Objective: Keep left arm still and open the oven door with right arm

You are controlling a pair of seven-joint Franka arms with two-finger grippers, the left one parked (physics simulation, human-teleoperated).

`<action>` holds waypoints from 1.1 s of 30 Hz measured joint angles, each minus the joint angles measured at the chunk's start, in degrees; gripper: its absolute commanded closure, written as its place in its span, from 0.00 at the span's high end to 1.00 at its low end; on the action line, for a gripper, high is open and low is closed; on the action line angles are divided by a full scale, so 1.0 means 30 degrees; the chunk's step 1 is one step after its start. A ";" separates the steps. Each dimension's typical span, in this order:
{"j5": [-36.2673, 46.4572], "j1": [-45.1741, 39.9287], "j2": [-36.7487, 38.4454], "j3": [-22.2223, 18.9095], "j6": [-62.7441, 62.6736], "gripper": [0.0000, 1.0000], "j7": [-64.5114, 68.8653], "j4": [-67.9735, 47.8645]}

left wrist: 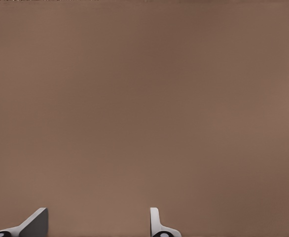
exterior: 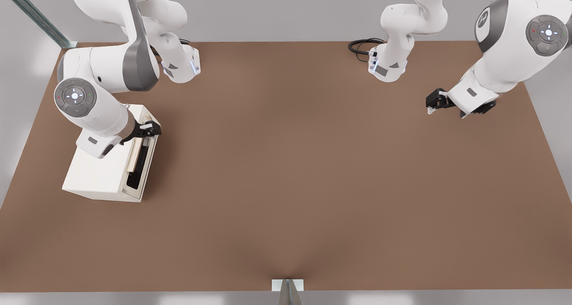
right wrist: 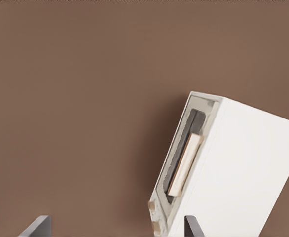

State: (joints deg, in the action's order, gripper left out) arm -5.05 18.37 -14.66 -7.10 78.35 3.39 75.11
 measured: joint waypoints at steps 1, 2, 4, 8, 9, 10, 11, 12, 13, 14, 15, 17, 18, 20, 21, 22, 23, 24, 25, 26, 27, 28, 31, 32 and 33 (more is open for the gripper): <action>-0.0027 0.0000 0.0011 0.0000 0.0049 1.00 0.0010 0.0010; -0.0035 -0.0002 -0.0072 -0.0004 0.0126 1.00 0.0018 0.0119; -0.0126 0.0300 -0.1420 -0.0090 0.0434 0.21 -0.0011 0.0246; -0.2275 0.3576 -0.6225 -0.1160 0.0472 0.21 -0.0477 -0.1892; -0.3282 0.4174 -0.7031 -0.1224 0.0312 0.21 -0.0787 -0.2071; -0.4462 0.4481 -0.7500 -0.1251 0.0177 0.21 -0.1116 -0.1945; -0.5564 0.4604 -0.7805 -0.1306 0.0062 0.21 -0.1511 -0.1749; -0.6428 0.4590 -0.8011 -0.1340 0.0003 0.21 -0.1992 -0.1495; -0.7083 0.4433 -0.8086 -0.1356 0.0093 0.21 -0.2546 -0.1169; -0.7593 0.4318 -0.8054 -0.1366 0.0202 0.21 -0.3088 -0.0983; -0.8096 0.4215 -0.7943 -0.1372 0.0295 0.21 -0.3553 -0.0877; -0.9000 0.3912 -0.7622 -0.1363 0.0413 0.21 -0.4206 -0.0646; -0.9157 0.3794 -0.7314 -0.1353 0.0402 0.21 -0.4574 -0.0303; -0.9301 0.3510 -0.6734 -0.1381 0.0370 0.21 -0.5326 0.0944; -0.9386 0.3359 -0.6668 -0.1493 0.0360 0.21 -0.5673 0.1293; -0.9456 0.3227 -0.6645 -0.1622 0.0348 0.21 -0.6000 0.1473; -0.9471 0.3196 -0.6608 -0.1680 0.0308 0.21 -0.6307 0.1569; -0.9493 0.3287 -0.6613 -0.1652 0.0223 0.21 -0.6600 0.1851; -0.9518 0.3341 -0.6636 -0.1630 0.0156 0.21 -0.6889 0.2271; -0.9530 0.3342 -0.6664 -0.1619 0.0102 0.21 -0.7162 0.2572; -0.9536 0.3290 -0.6684 -0.1614 0.0056 0.21 -0.7419 0.2885; -0.9544 0.3201 -0.6652 -0.1618 0.0008 0.21 -0.7661 0.3225; -0.9588 0.2814 -0.6535 -0.1710 -0.0108 0.21 -0.8301 0.3912; -0.9601 0.2700 -0.6529 -0.1730 -0.0157 0.21 -0.8479 0.3994; -0.9637 0.2575 -0.6543 -0.1744 -0.0193 0.21 -0.8645 0.4078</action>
State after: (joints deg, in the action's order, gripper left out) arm -33.96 26.09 -34.29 -12.33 77.77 -22.54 87.34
